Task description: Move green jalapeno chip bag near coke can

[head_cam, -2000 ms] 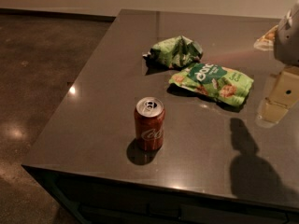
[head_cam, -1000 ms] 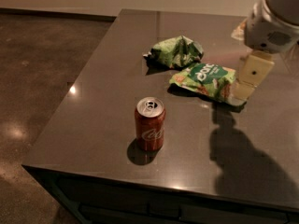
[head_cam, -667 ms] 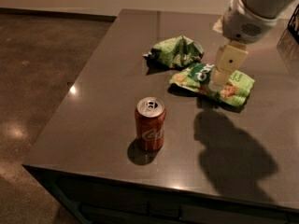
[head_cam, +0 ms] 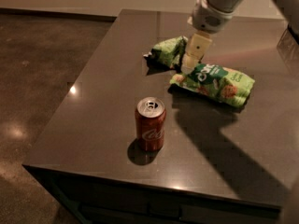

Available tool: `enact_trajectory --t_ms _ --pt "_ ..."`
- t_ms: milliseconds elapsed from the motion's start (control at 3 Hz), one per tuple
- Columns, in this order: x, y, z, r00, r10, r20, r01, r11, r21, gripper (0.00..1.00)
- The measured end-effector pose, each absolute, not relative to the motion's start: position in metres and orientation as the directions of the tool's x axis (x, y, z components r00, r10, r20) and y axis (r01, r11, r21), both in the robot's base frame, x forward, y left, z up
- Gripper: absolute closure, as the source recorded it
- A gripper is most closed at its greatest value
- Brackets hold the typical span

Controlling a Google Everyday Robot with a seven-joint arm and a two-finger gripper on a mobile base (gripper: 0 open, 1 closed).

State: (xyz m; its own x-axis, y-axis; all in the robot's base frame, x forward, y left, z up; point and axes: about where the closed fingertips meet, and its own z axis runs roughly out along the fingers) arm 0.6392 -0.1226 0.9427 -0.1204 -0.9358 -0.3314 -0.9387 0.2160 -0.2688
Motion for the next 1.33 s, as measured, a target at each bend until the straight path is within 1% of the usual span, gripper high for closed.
enact_trajectory --t_ms 333,667,1000,1333 --pt "0.678 -0.103 0.929 -0.109 -0.94 -0.324 -0.941 0.202 -0.27 0.0" --pt "0.708 -0.089 0.914 -0.091 -0.953 -0.288 -0.947 0.172 -0.272 0.0" --pt "0.727 -0.074 0.899 -0.07 -0.965 -0.253 -0.954 0.139 -0.266 0.0" --pt "0.738 -0.064 0.89 -0.052 -0.975 -0.214 -0.958 0.11 -0.266 0.18"
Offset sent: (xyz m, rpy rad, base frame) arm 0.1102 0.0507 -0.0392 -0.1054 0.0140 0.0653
